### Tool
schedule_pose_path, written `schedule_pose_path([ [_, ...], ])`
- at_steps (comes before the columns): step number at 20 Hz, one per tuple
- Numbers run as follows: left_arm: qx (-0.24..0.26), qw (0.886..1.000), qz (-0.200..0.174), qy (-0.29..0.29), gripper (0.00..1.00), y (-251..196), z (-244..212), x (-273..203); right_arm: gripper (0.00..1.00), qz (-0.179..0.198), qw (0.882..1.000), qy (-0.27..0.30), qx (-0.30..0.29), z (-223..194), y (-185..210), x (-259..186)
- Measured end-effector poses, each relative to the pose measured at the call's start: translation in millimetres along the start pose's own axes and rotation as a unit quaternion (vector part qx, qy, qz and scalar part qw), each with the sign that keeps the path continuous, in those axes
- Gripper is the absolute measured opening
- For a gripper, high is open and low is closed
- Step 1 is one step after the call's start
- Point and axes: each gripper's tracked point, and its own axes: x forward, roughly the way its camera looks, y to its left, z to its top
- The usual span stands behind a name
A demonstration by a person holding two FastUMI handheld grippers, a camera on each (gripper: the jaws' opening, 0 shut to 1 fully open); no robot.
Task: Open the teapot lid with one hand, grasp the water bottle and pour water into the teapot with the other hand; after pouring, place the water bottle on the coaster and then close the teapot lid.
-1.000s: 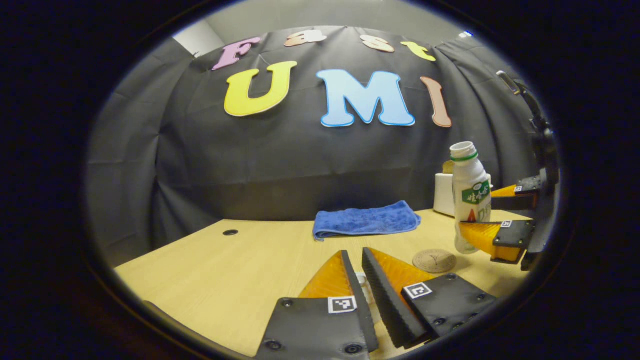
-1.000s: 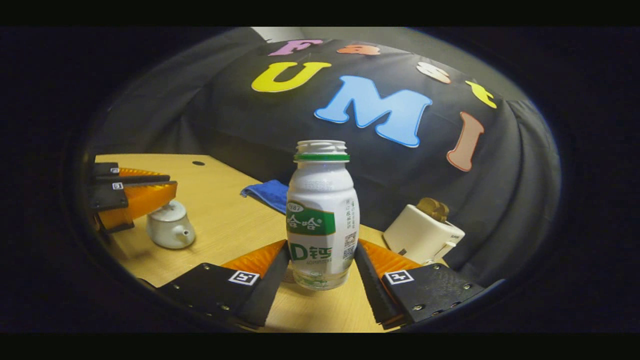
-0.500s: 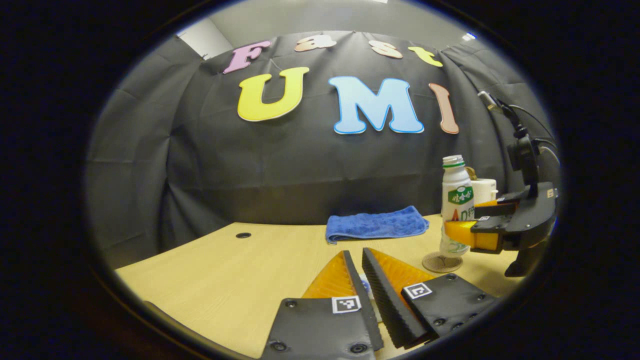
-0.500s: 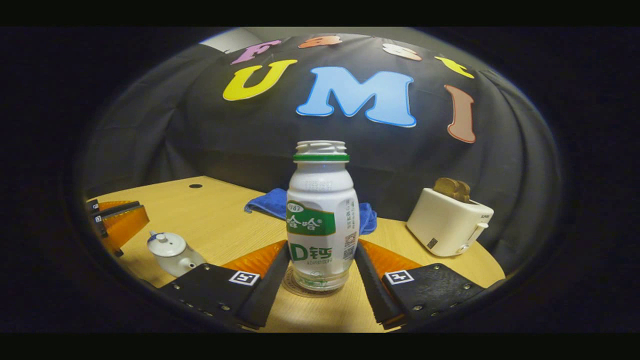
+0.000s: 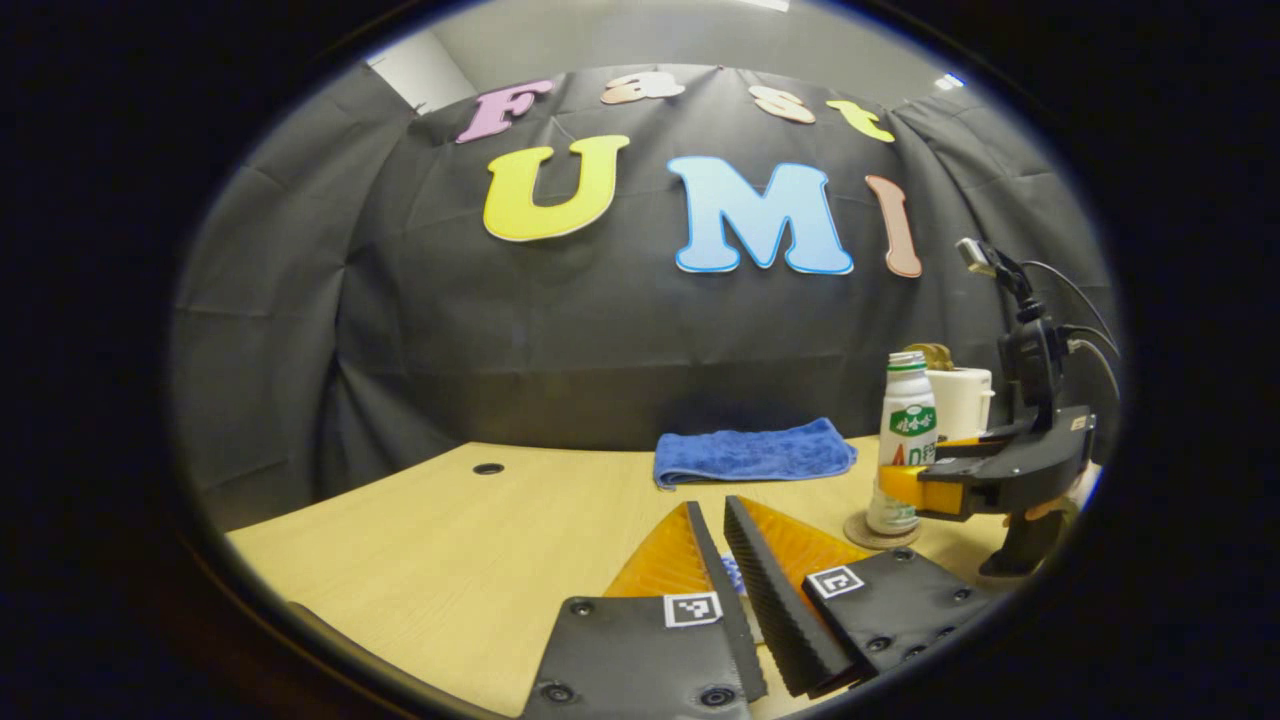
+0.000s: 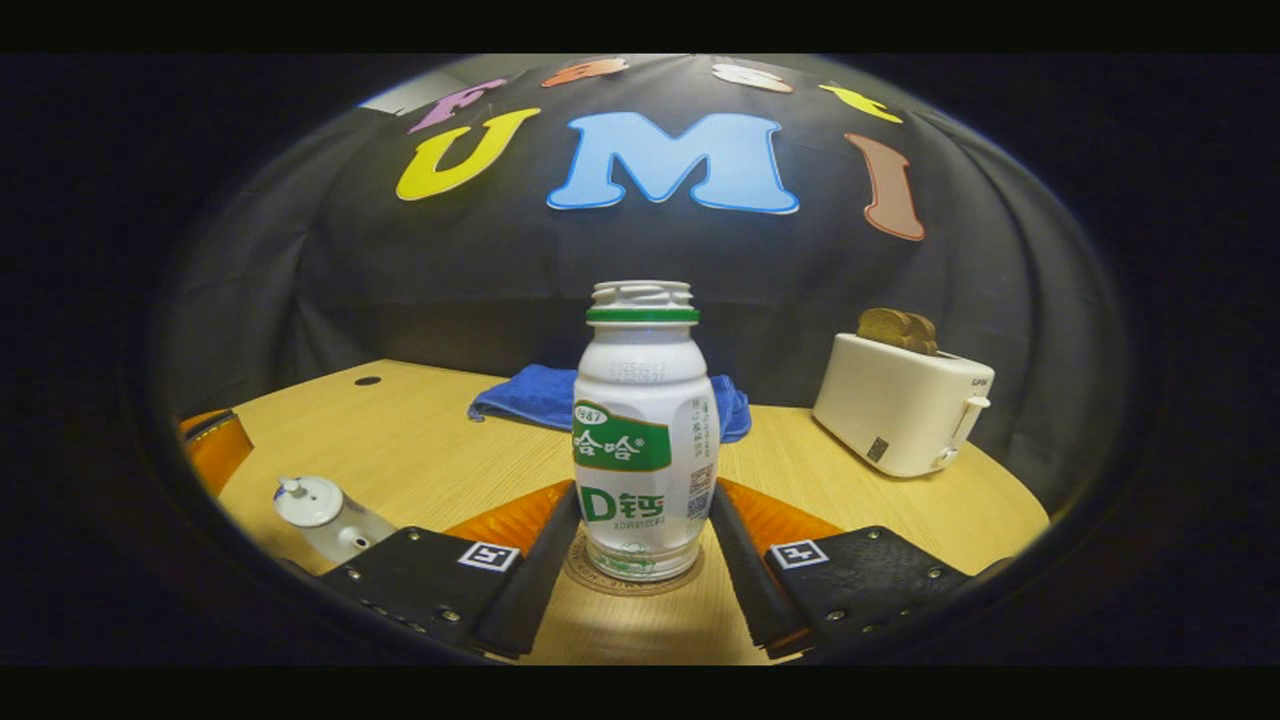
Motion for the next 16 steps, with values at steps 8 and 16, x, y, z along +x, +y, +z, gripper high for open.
schedule_pose_path([
  [8, 0.0, 1.0, -0.001, 0.003, 0.18, -0.6, -2.1, -0.5, 0.76, 0.004, 1.0, -0.002, 0.023, -1.8, 4.3, 1.2],
  [16, 0.001, 1.0, -0.002, 0.006, 0.12, -1.6, -3.8, 0.3, 0.85, -0.002, 1.0, -0.018, 0.021, 5.6, 0.1, -2.8],
])
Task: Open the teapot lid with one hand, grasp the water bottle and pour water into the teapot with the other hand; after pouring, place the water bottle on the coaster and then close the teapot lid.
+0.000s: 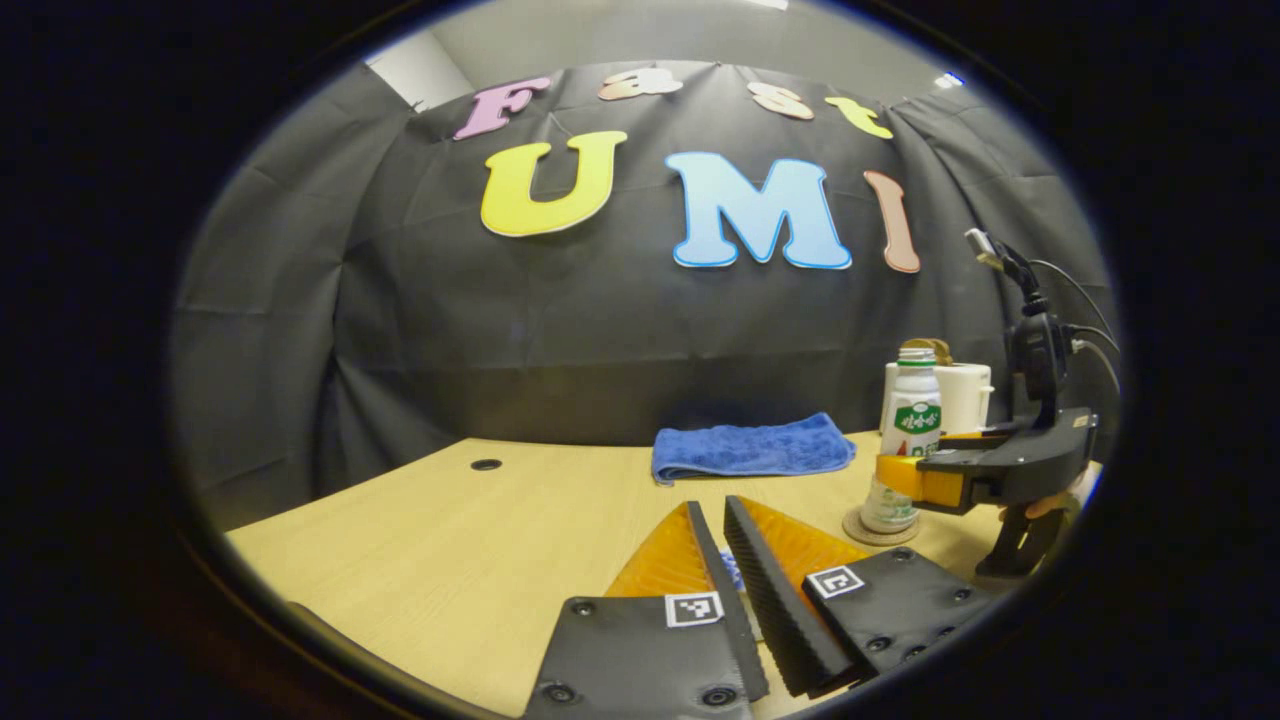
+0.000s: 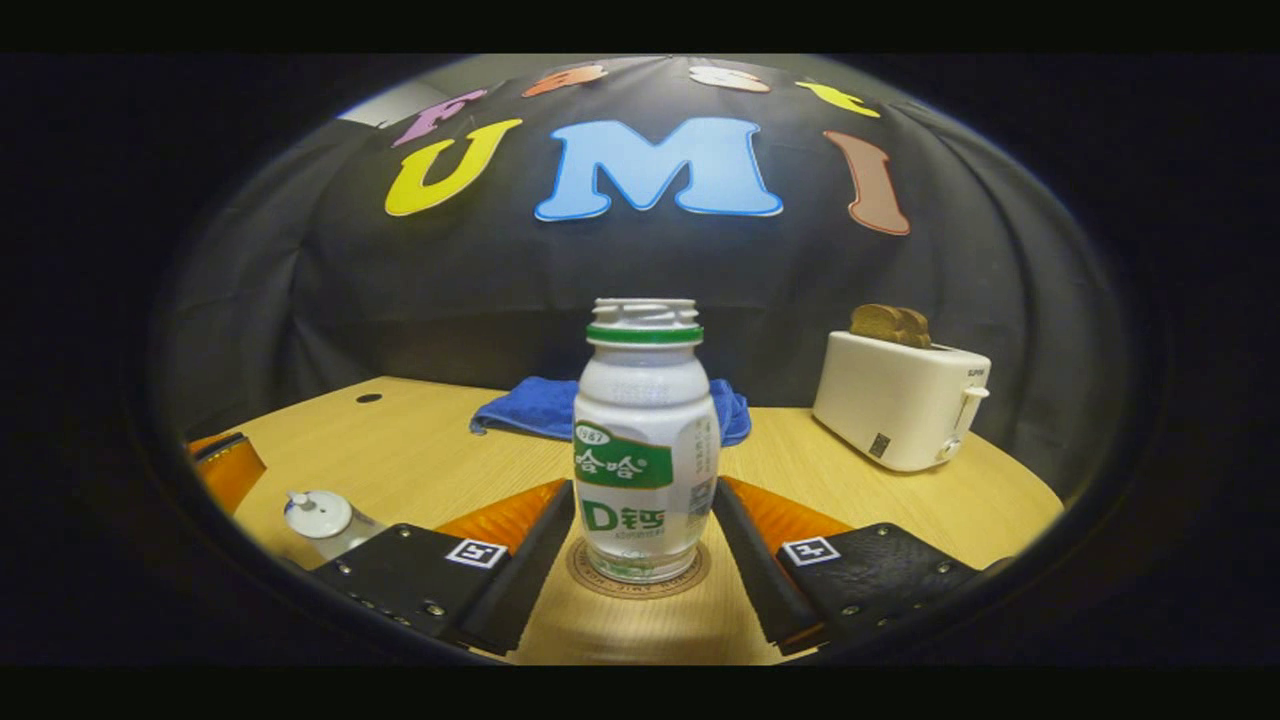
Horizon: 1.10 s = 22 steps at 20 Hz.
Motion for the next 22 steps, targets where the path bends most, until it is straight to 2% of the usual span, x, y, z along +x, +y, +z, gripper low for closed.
schedule_pose_path([
  [1, 0.001, 1.0, 0.001, 0.0, 0.05, 0, 1, -1, 0.85, -0.001, 1.0, -0.003, 0.002, 2, -1, -2],
  [4, 0.0, 1.0, -0.001, -0.001, 0.05, -2, 1, -1, 0.87, 0.003, 1.0, -0.015, 0.01, 10, 1, -12],
  [5, 0.001, 1.0, -0.002, -0.003, 0.05, -2, 3, -2, 0.85, 0.001, 1.0, -0.021, 0.009, 12, 1, -15],
  [10, -0.002, 1.0, -0.005, -0.01, 0.05, -5, 6, -10, 0.85, -0.011, 0.999, -0.041, -0.004, 23, -1, -38],
  [12, -0.007, 1.0, -0.006, -0.011, 1.0, -6, 10, -15, 0.85, -0.008, 0.999, -0.043, 0.005, 21, 1, -49],
  [15, -0.01, 1.0, -0.01, -0.015, 1.0, -12, 15, -28, 0.85, -0.01, 0.999, -0.051, 0.013, 22, 2, -72],
  [17, -0.01, 1.0, -0.013, -0.02, 0.06, -17, 20, -40, 0.85, -0.013, 0.998, -0.059, 0.014, 22, 2, -91],
  [18, -0.011, 1.0, -0.014, -0.023, 0.06, -20, 22, -46, 0.85, -0.014, 0.998, -0.064, 0.014, 22, 3, -100],
  [19, -0.011, 0.999, -0.016, -0.026, 0.17, -23, 24, -52, 0.85, -0.016, 0.997, -0.067, 0.015, 22, 3, -110],
  [22, -0.005, 0.999, -0.022, -0.029, 0.18, -32, 25, -68, 0.82, -0.026, 0.996, -0.079, 0.013, 20, 0, -138],
])
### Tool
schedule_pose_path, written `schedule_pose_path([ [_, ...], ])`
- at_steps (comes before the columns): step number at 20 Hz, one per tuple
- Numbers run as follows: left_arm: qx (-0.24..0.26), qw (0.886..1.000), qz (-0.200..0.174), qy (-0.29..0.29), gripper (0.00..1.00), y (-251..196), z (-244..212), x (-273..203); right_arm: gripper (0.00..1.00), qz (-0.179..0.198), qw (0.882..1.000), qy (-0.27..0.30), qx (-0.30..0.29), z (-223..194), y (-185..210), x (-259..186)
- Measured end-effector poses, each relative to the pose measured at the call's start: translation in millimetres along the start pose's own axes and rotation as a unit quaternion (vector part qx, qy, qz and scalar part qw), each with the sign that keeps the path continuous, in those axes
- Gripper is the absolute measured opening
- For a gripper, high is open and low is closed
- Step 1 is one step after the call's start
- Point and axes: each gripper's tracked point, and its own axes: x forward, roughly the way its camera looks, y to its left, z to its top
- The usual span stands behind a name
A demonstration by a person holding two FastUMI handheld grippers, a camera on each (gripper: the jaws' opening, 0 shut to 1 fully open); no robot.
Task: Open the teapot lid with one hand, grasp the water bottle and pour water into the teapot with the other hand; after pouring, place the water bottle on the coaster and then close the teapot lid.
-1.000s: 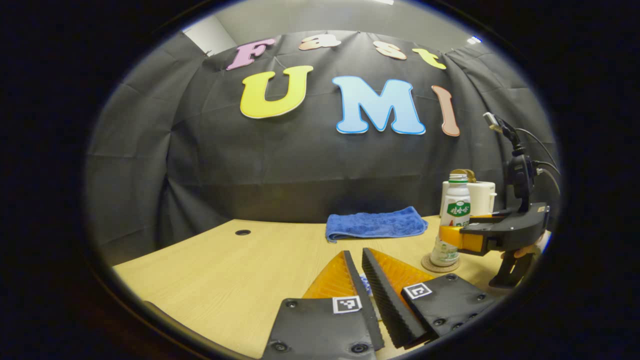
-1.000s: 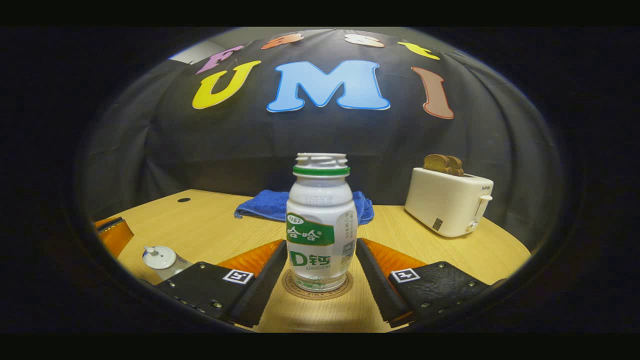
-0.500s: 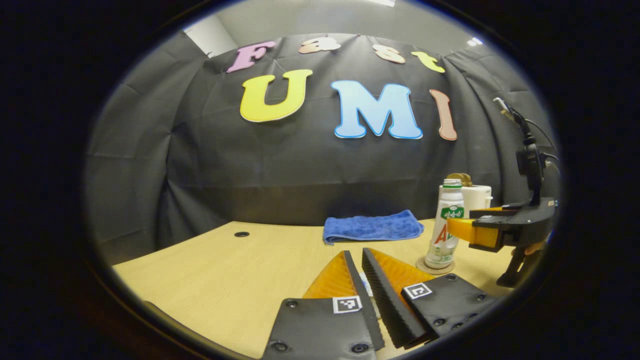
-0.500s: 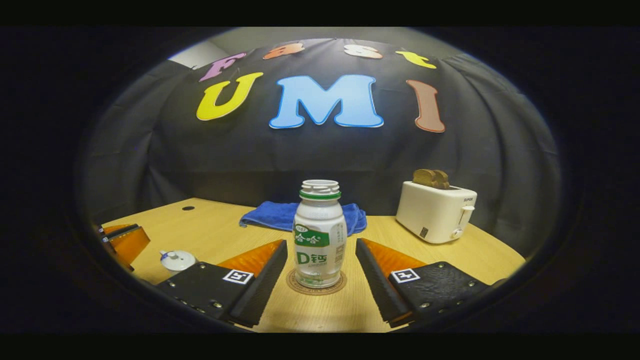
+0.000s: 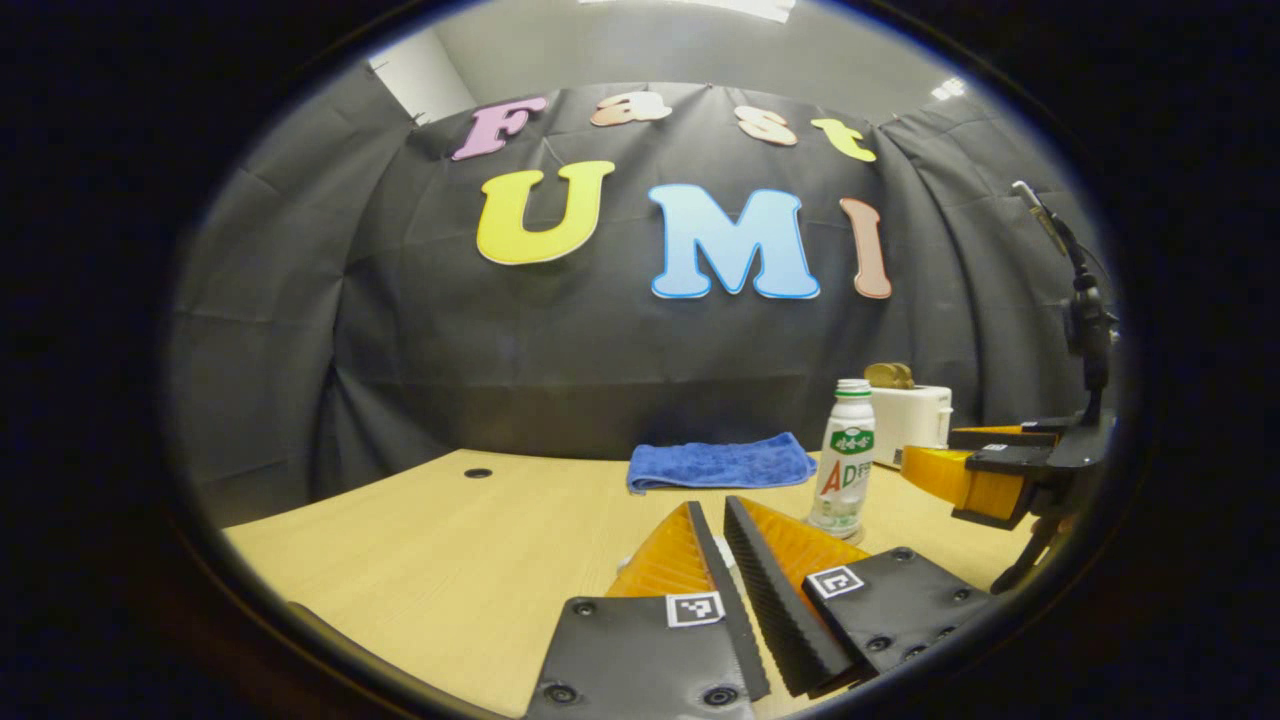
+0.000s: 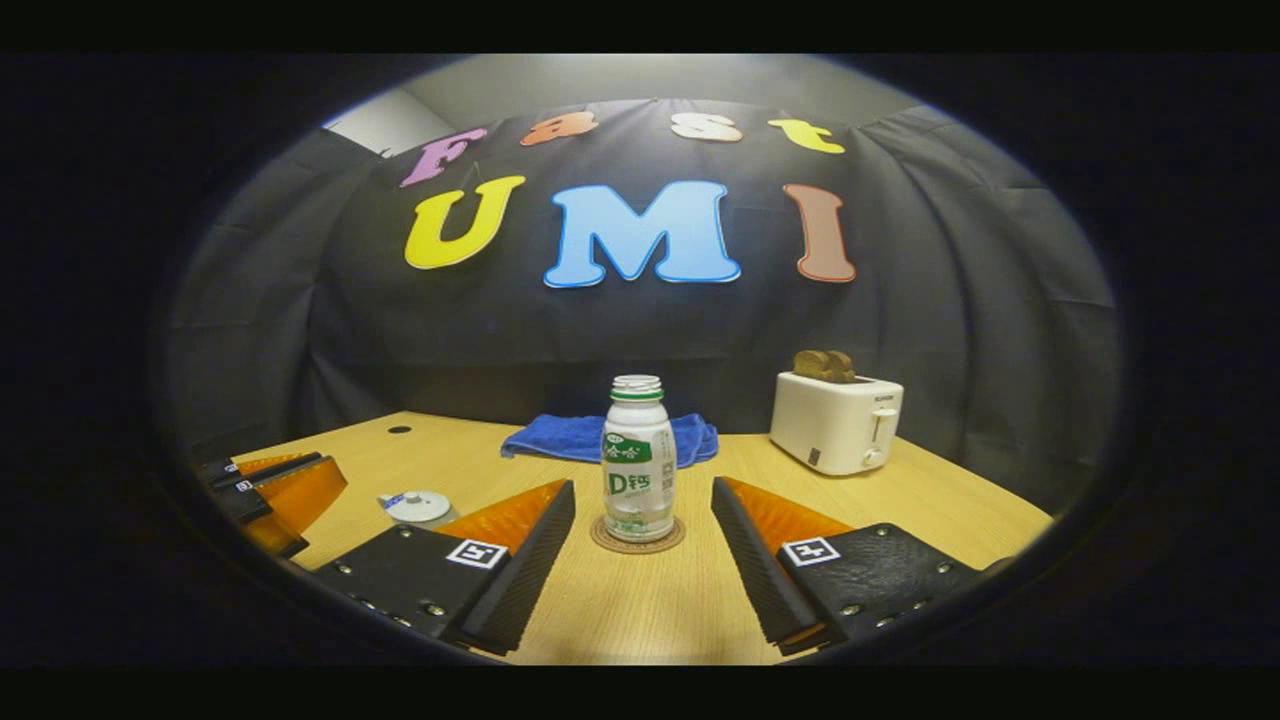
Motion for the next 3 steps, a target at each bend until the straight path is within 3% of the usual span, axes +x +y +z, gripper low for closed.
schedule_pose_path([
  [3, -0.001, 1.0, -0.006, -0.007, 0.18, -9, 3, -15, 0.82, -0.01, 1.0, -0.01, -0.002, -1, -3, -22],
])
